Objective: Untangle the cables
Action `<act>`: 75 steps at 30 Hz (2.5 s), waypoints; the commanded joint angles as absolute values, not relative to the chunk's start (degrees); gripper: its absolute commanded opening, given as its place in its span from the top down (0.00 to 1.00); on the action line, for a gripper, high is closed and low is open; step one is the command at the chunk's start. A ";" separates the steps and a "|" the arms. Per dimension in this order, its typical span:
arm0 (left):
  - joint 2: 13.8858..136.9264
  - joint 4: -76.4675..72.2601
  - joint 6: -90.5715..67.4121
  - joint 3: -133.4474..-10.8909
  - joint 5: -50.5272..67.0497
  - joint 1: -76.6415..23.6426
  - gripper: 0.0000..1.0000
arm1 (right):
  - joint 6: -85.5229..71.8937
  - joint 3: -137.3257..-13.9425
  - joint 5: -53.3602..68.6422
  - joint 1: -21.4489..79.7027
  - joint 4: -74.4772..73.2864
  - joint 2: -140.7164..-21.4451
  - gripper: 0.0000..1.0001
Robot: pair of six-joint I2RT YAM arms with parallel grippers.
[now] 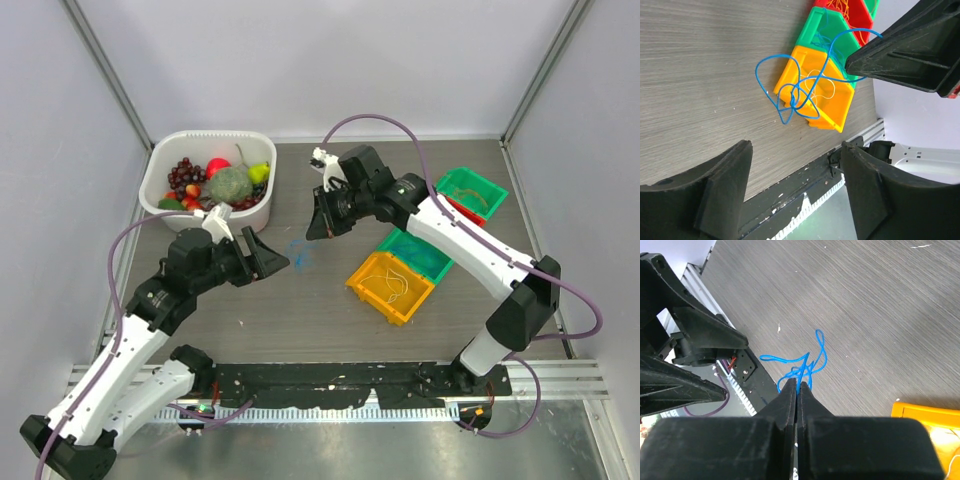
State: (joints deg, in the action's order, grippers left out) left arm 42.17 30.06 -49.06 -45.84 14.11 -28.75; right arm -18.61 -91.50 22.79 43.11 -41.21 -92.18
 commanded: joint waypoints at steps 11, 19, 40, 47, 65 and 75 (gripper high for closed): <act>47.10 20.57 -50.19 -45.79 16.61 -28.48 0.17 | -27.76 -92.37 34.36 42.54 -32.88 -88.77 0.99; 52.55 23.63 -48.08 -40.88 10.84 -28.13 0.24 | -37.35 -95.00 38.58 42.63 -24.88 -87.02 0.99; 24.09 1.86 -59.49 -30.85 27.95 -21.01 0.14 | -38.06 -102.13 40.34 39.82 -27.07 -85.43 0.99; 26.53 2.98 -58.45 -37.25 27.77 -21.01 0.11 | -37.71 -101.08 39.46 39.64 -27.42 -84.99 0.99; 42.89 18.54 -43.95 -54.40 22.59 -21.01 0.36 | -37.18 -101.60 30.77 42.19 -29.18 -85.61 0.99; 45.52 21.53 -39.12 -56.16 21.00 -21.09 0.56 | -37.44 -103.18 27.86 42.98 -29.53 -86.75 0.99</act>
State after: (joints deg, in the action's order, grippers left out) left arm 44.86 20.51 -42.81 -52.80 21.54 -21.10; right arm -37.85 -99.92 29.58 42.44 -30.52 -86.39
